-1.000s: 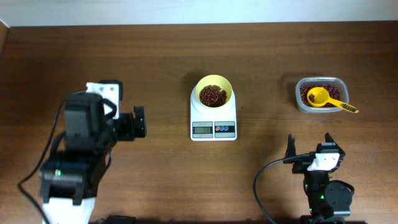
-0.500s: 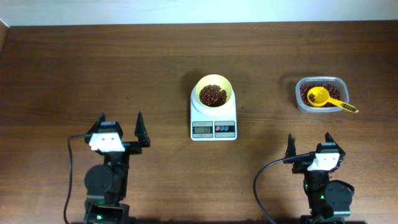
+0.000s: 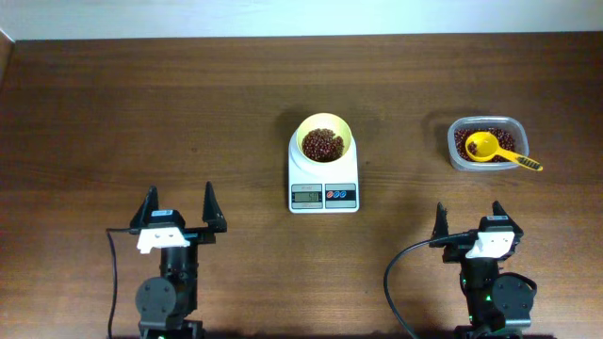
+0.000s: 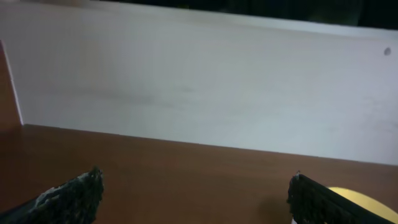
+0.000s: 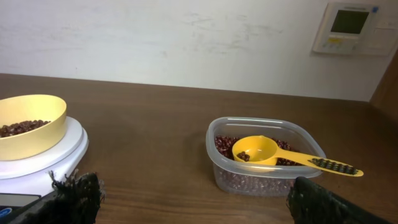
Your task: Scoop item into bowl and weigh 50g on scale
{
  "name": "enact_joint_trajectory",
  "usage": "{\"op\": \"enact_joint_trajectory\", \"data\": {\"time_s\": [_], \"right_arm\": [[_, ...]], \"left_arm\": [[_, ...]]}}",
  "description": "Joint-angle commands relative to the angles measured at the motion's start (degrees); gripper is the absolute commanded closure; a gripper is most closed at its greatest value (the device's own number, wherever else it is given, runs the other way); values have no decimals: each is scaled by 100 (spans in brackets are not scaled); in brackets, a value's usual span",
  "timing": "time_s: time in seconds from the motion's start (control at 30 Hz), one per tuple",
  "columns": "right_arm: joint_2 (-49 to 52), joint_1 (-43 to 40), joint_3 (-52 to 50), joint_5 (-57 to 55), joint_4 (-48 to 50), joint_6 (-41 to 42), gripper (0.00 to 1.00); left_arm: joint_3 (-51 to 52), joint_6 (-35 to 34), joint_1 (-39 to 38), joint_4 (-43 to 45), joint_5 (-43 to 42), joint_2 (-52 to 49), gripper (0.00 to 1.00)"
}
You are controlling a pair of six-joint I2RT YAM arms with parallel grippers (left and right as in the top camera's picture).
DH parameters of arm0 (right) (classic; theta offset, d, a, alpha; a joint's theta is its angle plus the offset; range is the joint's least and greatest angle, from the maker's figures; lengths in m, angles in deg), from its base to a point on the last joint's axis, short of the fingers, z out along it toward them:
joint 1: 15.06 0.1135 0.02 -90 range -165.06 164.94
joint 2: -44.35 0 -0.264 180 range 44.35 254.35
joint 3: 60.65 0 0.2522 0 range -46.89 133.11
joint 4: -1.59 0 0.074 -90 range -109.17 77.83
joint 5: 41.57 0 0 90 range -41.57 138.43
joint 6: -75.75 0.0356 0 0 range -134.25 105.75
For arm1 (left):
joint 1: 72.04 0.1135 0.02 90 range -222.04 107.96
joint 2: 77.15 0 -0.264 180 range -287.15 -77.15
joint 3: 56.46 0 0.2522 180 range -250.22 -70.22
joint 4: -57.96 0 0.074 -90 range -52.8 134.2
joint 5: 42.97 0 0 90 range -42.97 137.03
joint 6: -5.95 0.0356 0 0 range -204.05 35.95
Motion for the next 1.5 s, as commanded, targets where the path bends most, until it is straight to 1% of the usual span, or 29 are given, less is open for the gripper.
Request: {"op": "enact_joint_trajectory", "data": {"time_s": [0.0,0.17,0.3,0.33,0.5,0.53,0.6,0.77,0.97,1.0,1.03,1.47], "right_arm": [[-50,-31,-31,13,-42,-24,1],[-50,-31,-31,13,-44,-22,1],[-50,-31,-31,13,-42,-22,1],[-50,-31,-31,13,-44,-24,1],[-50,-33,-31,13,-44,-24,1],[-50,-31,-31,13,-42,-24,1],[-50,-31,-31,13,-42,-22,1],[-50,-31,-31,13,-42,-24,1],[-50,-31,-31,13,-44,-24,1],[-50,-33,-31,13,-42,-24,1],[-50,-31,-31,13,-42,-24,1],[-50,-31,-31,13,-44,-24,1]], "left_arm": [[48,33,107,-219,144,229,1],[48,33,118,-1086,144,579,1],[48,35,118,-2098,146,828,1],[48,35,120,-2238,146,881,1],[48,50,533,-3093,136,1543,1],[48,278,560,-3091,101,1646,1],[48,420,566,-3093,103,1687,1],[48,415,566,-3088,74,1919,1],[48,415,566,-3119,-118,1919,1],[46,415,566,-3163,-385,1919,1],[46,417,566,-3171,-468,1919,1],[46,310,566,-3178,-660,1919,1]]}}
